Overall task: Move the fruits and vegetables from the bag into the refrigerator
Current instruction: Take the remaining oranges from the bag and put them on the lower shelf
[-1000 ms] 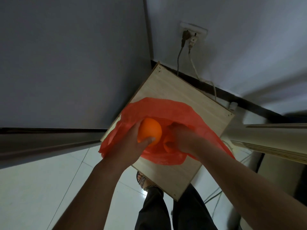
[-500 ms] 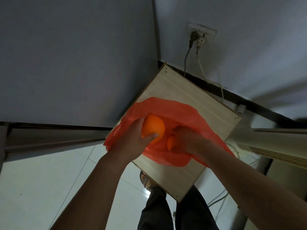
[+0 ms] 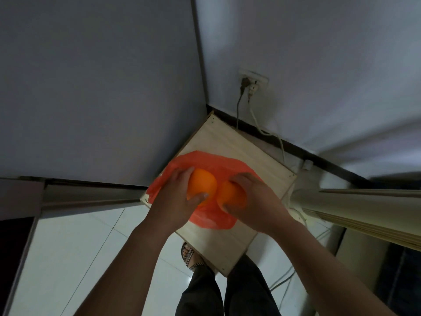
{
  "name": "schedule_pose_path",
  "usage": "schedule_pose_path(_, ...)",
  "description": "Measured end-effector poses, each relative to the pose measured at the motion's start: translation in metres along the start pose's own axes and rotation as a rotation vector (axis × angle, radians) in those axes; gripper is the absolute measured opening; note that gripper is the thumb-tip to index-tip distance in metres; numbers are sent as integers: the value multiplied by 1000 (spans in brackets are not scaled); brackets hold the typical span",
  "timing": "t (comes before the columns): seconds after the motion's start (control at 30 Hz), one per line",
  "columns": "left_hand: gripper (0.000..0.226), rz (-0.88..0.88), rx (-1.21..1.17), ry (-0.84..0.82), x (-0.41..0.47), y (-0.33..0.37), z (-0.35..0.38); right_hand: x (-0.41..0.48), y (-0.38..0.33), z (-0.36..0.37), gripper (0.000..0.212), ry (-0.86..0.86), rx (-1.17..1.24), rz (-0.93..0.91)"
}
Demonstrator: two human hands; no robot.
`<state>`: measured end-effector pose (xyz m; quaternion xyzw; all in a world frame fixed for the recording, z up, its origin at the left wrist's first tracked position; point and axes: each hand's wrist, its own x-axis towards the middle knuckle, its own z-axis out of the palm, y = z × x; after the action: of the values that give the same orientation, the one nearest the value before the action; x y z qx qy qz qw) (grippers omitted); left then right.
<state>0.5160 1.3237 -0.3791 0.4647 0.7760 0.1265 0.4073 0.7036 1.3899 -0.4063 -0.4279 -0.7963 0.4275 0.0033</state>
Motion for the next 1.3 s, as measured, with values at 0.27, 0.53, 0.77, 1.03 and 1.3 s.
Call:
schedule_pose_path(0.27, 70, -4, -105, 40, -61, 45, -37, -62, -47, -72, 69, 142, 176, 124)
schedule_pose_path(0.53, 62, 126, -289, 99, -122, 80, -80, -132, -105, -98, 59, 381, 379, 162)
schedule_pose_path(0.77, 65, 225, -310, 53, -178, 65, -81, -211, -142, -61, 47, 633, 466, 198)
schedule_pose_path(1.03, 66, 303, -127, -102, -243, 49, -25, -317, -143, 12, 58, 700, 335, 312)
schedule_pose_path(1.3, 67, 404, -66, -162, -312, 39, 10, -400, -154, 58, 57, 734, 313, 348)
